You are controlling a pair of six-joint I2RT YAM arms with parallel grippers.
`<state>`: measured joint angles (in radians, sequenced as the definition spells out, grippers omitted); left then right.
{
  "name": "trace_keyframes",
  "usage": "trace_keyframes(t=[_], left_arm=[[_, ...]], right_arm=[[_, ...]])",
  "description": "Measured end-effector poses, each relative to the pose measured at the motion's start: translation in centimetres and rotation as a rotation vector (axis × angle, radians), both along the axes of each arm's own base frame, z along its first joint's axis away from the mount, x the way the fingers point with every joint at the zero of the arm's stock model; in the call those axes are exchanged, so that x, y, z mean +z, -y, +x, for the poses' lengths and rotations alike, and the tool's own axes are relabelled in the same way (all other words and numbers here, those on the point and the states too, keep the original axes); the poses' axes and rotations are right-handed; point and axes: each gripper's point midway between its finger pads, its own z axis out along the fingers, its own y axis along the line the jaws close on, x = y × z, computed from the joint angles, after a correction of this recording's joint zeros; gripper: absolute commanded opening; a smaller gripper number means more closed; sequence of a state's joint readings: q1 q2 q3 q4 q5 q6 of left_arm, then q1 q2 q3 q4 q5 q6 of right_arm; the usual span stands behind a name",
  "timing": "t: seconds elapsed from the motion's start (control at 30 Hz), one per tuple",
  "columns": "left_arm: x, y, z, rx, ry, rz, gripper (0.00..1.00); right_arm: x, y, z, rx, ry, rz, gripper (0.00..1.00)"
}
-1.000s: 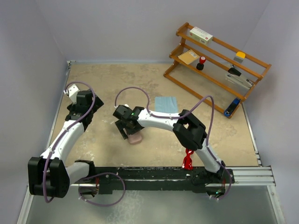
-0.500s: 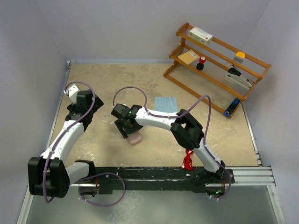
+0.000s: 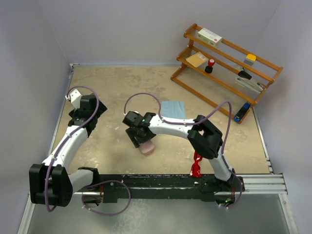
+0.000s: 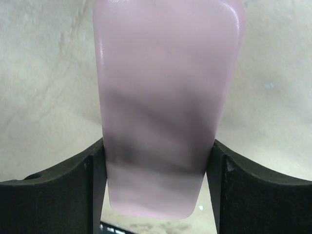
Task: Organize the sunglasses
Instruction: Pick up the sunglasses case from the center of the board.
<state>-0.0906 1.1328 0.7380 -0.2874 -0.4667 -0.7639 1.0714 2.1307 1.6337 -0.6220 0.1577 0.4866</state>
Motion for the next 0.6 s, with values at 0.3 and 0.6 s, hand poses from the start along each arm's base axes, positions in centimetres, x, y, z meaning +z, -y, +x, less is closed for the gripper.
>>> trace_keyframes(t=[0.3,0.6], left_arm=[[0.1,2.1,0.4,-0.096,0.023,-0.083,0.96],[6.2,7.8,1.6,-0.370,0.311,-0.264,0.90]], right_arm=[[9.7,1.6,0.0,0.035,0.109,0.197,0.00],[19.7,6.8,4.3,0.006,0.282,0.417,0.00]])
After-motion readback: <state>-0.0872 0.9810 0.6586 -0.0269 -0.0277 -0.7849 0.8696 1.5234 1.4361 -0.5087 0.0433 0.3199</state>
